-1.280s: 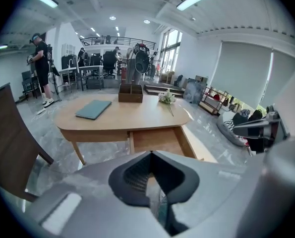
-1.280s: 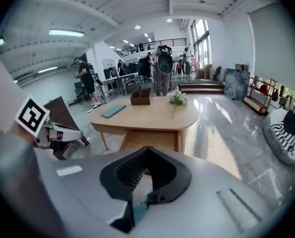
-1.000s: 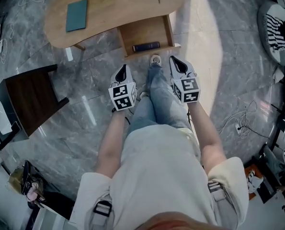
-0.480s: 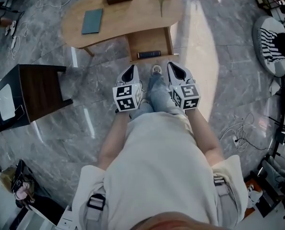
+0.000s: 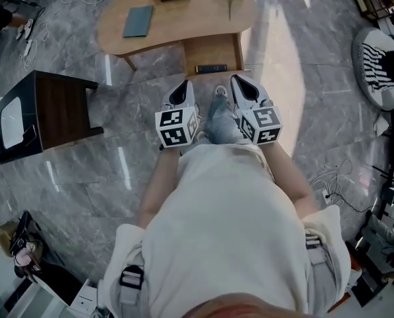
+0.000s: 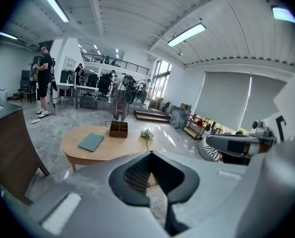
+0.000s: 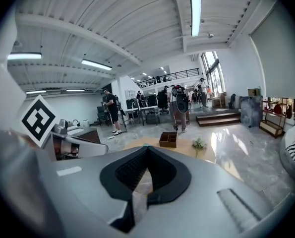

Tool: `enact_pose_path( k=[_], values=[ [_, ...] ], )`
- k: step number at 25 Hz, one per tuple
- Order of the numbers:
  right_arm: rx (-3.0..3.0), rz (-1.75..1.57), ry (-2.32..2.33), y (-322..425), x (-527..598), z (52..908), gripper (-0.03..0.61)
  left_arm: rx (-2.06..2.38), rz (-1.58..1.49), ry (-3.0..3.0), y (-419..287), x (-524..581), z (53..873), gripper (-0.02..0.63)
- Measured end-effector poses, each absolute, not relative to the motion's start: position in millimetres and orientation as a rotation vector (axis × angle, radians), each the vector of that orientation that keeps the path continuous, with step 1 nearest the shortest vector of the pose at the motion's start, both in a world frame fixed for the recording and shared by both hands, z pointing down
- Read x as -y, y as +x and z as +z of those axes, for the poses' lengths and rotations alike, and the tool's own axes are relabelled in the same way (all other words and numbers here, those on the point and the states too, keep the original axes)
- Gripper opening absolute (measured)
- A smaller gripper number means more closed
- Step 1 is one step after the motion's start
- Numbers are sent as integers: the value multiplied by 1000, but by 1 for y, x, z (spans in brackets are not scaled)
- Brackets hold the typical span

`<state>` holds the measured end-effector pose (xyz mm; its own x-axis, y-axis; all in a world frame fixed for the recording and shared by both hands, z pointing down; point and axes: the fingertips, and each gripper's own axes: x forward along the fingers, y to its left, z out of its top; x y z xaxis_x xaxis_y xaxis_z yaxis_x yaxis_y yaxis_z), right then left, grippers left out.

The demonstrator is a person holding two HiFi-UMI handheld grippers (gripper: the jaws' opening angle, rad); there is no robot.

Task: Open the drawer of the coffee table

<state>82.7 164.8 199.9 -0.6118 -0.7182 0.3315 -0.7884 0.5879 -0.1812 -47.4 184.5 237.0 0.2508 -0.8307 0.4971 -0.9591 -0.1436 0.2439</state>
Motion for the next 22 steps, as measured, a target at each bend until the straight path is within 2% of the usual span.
enact_pose_path(
  k=[22],
  values=[
    [2632,446,1235,65,-193,189,0,1634,295,2030,-63,-214,227,-2]
  ],
)
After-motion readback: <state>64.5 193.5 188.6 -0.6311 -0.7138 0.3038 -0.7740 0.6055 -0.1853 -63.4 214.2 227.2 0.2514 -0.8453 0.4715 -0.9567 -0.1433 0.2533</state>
